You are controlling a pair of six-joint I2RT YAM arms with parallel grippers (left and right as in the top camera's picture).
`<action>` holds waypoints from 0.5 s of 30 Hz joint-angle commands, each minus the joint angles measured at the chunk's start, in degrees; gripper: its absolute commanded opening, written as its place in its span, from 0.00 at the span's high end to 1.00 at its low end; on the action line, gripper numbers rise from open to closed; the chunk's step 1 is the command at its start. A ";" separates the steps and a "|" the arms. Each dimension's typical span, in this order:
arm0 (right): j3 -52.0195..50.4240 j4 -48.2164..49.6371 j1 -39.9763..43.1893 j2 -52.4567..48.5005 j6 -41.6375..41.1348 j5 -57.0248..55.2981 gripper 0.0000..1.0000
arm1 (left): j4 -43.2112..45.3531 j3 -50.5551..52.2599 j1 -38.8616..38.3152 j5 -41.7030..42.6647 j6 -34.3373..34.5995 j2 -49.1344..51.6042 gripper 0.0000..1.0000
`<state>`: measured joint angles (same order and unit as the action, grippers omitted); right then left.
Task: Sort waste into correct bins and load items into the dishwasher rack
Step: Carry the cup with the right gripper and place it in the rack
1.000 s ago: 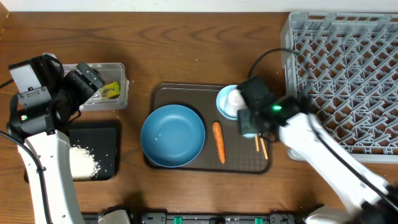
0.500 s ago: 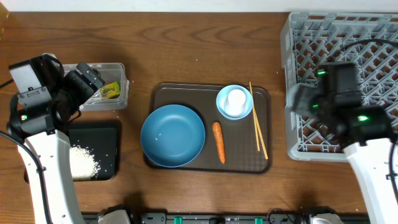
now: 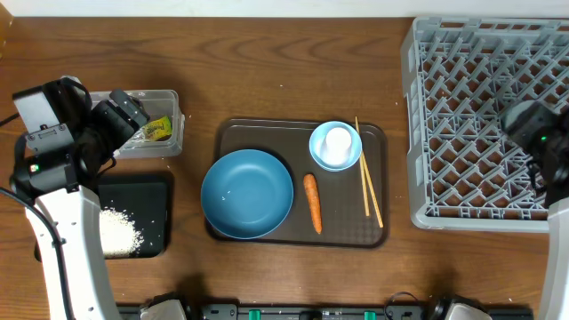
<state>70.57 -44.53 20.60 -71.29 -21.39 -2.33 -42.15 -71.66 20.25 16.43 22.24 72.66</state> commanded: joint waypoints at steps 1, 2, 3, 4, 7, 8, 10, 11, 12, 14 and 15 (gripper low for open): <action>1.18 1.31 2.19 -2.21 0.85 0.72 0.45 | -0.07 0.17 0.31 0.50 -0.55 0.26 0.02; 1.18 1.86 2.58 -2.95 0.85 0.24 0.45 | -0.07 0.17 0.31 0.50 -0.55 0.26 0.02; 1.18 2.38 2.91 -3.67 0.85 -0.33 0.45 | -0.07 0.17 0.31 0.50 -0.55 0.26 0.02; 1.18 2.89 3.19 -4.46 0.87 -0.94 0.44 | -0.07 0.17 0.31 0.50 -0.55 0.26 0.02; 1.18 3.98 3.80 -6.97 0.94 -3.58 0.43 | -0.07 0.17 0.31 0.50 -0.55 0.26 0.02; 1.18 4.24 3.91 -7.87 1.73 -3.87 0.43 | -0.07 0.17 0.31 0.50 -0.55 0.26 0.02; 1.18 4.39 4.04 -9.60 2.19 -3.85 0.43 | -0.07 0.17 0.31 0.50 -0.55 0.26 0.02; 1.18 4.42 4.02 -10.58 2.19 -3.80 0.42 | -0.07 0.17 0.31 0.50 -0.55 0.26 0.02; 1.18 4.44 4.02 -11.28 2.19 -3.82 0.41 | -0.07 0.17 0.31 0.50 -0.55 0.26 0.02; 1.18 4.50 4.02 -13.00 2.19 -3.82 0.41 | -0.07 0.17 0.31 0.50 -0.55 0.26 0.02; 1.18 4.55 4.02 -13.70 2.19 -3.82 0.40 | -0.07 0.17 0.31 0.50 -0.55 0.26 0.02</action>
<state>70.57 -40.23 24.03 -83.33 -20.27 -4.97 -42.19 -71.66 20.25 16.45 22.22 72.66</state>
